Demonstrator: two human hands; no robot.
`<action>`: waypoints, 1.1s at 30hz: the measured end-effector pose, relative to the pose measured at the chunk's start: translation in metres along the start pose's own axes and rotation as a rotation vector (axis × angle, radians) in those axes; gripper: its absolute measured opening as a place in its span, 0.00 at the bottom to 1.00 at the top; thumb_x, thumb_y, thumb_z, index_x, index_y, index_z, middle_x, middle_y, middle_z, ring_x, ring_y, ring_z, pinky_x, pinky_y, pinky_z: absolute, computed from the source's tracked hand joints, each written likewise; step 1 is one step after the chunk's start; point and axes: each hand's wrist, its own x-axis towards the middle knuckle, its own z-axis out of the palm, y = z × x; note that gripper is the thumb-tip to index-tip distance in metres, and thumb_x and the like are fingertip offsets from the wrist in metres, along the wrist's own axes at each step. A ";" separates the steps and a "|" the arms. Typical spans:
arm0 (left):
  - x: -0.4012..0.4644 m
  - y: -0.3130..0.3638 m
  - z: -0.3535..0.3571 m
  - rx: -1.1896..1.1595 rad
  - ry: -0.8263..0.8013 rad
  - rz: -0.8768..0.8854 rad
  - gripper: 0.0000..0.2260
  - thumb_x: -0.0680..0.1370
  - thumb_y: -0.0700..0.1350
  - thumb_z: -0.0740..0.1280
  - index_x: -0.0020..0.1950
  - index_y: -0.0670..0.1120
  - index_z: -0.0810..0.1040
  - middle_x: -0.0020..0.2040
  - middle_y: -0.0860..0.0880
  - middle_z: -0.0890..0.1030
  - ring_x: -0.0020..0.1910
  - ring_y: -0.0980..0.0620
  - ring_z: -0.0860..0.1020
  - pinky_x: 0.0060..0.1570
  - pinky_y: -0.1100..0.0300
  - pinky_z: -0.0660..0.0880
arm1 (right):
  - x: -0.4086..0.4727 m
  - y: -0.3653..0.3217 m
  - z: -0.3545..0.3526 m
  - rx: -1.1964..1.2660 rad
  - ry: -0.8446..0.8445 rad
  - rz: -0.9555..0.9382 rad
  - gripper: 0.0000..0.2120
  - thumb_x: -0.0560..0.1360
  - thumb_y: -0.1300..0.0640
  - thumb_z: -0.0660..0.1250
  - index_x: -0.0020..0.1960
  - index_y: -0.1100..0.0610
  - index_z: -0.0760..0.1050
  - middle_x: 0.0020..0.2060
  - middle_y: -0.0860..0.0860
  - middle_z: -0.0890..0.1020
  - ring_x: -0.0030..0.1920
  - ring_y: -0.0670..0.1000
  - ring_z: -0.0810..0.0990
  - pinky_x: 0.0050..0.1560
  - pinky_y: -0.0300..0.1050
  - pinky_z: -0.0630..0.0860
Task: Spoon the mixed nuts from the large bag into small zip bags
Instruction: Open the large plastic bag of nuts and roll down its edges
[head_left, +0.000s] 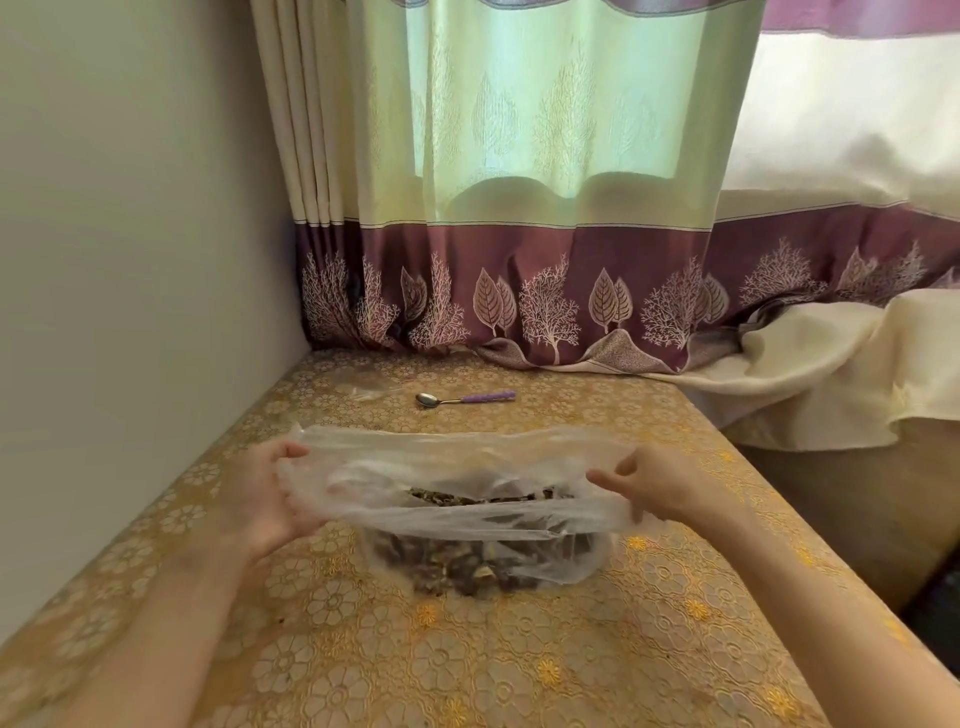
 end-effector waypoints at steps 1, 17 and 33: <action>-0.001 0.000 0.003 0.215 0.138 0.128 0.16 0.76 0.47 0.62 0.63 0.46 0.69 0.56 0.42 0.77 0.43 0.45 0.77 0.36 0.53 0.72 | -0.004 -0.007 -0.001 -0.023 0.093 -0.050 0.20 0.76 0.42 0.64 0.35 0.56 0.78 0.25 0.44 0.78 0.23 0.41 0.70 0.27 0.35 0.65; 0.035 -0.073 0.037 1.556 0.346 0.405 0.22 0.76 0.57 0.64 0.68 0.53 0.67 0.66 0.48 0.67 0.62 0.49 0.70 0.57 0.55 0.70 | 0.009 -0.014 0.067 -0.107 0.077 0.167 0.34 0.77 0.34 0.53 0.70 0.59 0.64 0.67 0.56 0.71 0.65 0.56 0.70 0.63 0.50 0.68; 0.065 -0.031 -0.004 -0.376 -0.178 -0.215 0.28 0.72 0.34 0.61 0.72 0.45 0.63 0.55 0.31 0.78 0.64 0.44 0.73 0.64 0.49 0.70 | 0.034 -0.008 0.015 1.513 -0.364 0.298 0.12 0.82 0.57 0.55 0.55 0.66 0.70 0.38 0.57 0.79 0.34 0.52 0.80 0.34 0.45 0.80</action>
